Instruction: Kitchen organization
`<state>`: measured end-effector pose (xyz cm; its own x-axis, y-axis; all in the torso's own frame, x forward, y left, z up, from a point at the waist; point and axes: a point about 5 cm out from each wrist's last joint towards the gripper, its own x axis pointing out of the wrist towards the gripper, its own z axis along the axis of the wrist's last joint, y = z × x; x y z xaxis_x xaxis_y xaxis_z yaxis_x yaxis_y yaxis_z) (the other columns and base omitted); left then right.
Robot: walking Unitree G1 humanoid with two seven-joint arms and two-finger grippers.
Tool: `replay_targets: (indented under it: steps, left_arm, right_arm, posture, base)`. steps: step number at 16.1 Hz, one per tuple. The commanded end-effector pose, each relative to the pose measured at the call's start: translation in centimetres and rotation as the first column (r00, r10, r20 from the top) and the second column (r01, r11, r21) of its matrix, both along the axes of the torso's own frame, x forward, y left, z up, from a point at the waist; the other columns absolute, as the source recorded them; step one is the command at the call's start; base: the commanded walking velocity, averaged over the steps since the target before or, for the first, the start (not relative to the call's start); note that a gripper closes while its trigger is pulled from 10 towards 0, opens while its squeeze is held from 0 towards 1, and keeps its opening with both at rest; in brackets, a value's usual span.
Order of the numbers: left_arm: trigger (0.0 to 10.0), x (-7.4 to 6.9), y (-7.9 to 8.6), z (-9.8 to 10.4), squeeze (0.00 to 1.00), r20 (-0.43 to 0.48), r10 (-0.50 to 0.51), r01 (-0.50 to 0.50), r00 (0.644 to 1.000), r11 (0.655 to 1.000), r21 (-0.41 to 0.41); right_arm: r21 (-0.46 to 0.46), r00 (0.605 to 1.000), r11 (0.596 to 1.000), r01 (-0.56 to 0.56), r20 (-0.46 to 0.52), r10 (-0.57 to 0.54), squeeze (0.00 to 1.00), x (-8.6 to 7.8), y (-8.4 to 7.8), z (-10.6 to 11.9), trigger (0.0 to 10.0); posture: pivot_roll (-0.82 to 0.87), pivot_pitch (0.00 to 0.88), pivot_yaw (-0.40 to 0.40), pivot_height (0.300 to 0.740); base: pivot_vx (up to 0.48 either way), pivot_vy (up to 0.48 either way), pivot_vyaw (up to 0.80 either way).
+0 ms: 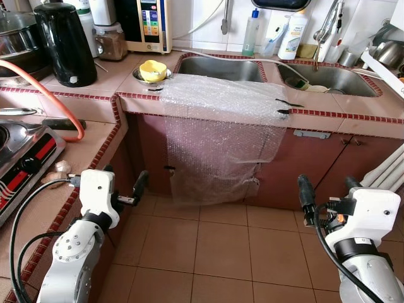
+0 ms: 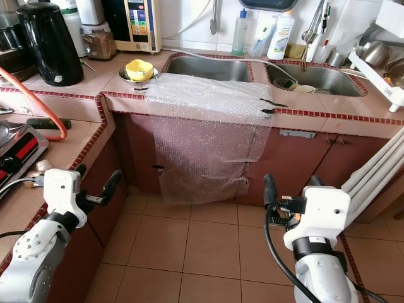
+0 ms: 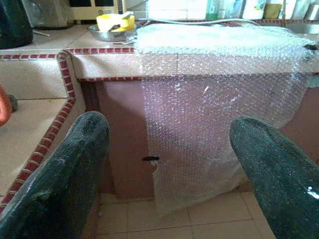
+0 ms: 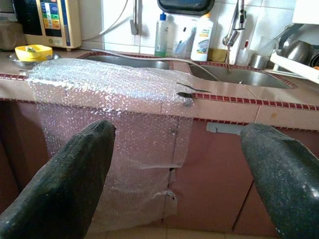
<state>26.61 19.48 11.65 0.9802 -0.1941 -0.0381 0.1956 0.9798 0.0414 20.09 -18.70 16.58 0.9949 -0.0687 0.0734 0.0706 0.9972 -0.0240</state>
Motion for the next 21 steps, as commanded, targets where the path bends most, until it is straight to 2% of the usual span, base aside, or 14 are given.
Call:
replay_targets:
  steps: [1,7,21]
  left_arm:
    - [10.0,0.3,-0.4,0.3,0.00,0.002,-0.021,0.021,1.000,1.000,-0.009]
    - [10.0,0.8,-1.9,0.7,0.00,0.021,-0.076,0.078,0.997,0.995,-0.062]
    - [10.0,0.4,-3.1,0.2,0.00,0.003,-0.144,0.144,0.990,0.986,-0.088]
  right_arm:
    - [0.007,1.000,1.000,0.003,-0.014,-0.002,0.00,0.1,0.0,-0.2,10.0]
    - [0.006,1.000,1.000,0.001,-0.006,-0.001,0.00,0.2,0.2,-0.2,10.0]
    - [-0.008,1.000,1.000,-0.013,-0.011,0.013,0.00,0.4,0.4,-0.3,10.0]
  posture:
    - [0.08,0.000,-0.016,0.740]
    - [0.07,0.000,-0.013,0.740]
    - [0.06,0.000,-0.018,0.740]
  base:
    - [0.000,0.000,-0.59]
    - [0.000,0.000,0.00]
    - [0.368,0.000,0.00]
